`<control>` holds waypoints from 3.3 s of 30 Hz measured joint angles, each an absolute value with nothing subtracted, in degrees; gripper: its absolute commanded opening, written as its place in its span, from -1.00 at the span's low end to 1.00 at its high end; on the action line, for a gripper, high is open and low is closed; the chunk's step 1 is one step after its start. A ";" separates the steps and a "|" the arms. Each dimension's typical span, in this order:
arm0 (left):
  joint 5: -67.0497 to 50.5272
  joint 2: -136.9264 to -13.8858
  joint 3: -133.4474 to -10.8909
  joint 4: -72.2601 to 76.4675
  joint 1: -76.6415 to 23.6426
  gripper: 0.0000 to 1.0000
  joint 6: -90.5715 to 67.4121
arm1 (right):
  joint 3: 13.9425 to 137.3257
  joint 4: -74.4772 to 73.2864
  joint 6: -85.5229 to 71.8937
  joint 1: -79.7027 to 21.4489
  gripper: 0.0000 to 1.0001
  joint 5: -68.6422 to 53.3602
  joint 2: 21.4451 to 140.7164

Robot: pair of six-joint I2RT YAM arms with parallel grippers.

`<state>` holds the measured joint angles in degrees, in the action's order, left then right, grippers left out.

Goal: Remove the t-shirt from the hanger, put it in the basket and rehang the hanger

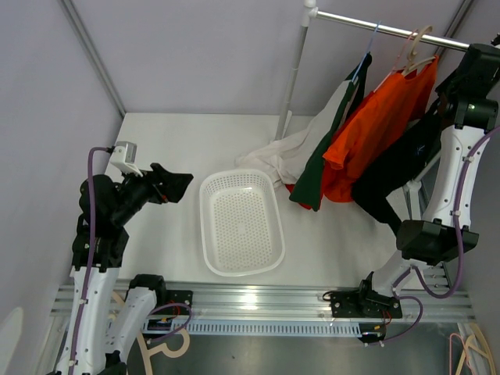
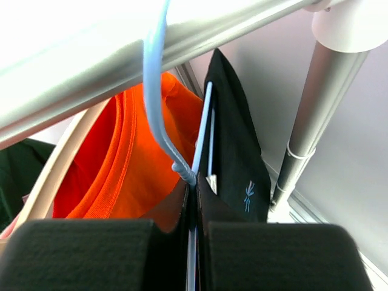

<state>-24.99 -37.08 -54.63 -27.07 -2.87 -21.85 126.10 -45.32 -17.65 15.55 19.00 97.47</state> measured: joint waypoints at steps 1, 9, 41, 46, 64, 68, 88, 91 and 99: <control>-24.99 -37.08 -54.63 -27.11 -2.87 0.99 -21.85 | 126.13 -45.10 -17.63 15.55 -1.00 18.92 97.56; -24.99 -37.08 -54.63 -27.18 -2.87 0.99 -21.74 | 131.46 -47.07 -17.47 15.46 -1.00 16.56 100.55; -32.71 -34.54 -53.78 -23.20 -4.34 0.76 -20.86 | 120.40 -49.65 -14.02 2.39 -1.00 17.89 75.61; -32.03 -34.37 -54.52 -22.94 -13.85 0.83 -18.50 | 106.74 -48.56 -17.17 -3.68 -1.00 23.05 68.18; -8.84 -50.24 -62.81 -13.80 -51.37 0.95 -4.71 | 104.62 -50.24 -28.36 -18.31 -1.00 37.82 66.00; -5.19 -57.01 -62.83 -9.34 -57.25 0.99 -1.17 | 108.36 -51.22 -28.95 -19.77 -1.00 37.98 68.69; -0.23 -78.00 -61.73 20.71 -70.26 0.99 9.08 | 114.13 -52.77 -28.88 -20.47 -1.00 37.89 72.05; -0.84 -79.81 -61.95 21.63 -70.59 0.99 9.10 | 114.37 -52.86 -28.84 -20.47 -1.00 37.85 72.05; -2.66 -83.11 -65.89 24.36 -71.59 0.99 9.02 | 114.67 -52.88 -28.80 -20.67 -1.00 37.47 72.05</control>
<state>-2.66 -83.11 -65.89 24.36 -71.59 9.02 114.67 -52.88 -28.80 -20.67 37.47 72.05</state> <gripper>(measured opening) 0.995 0.025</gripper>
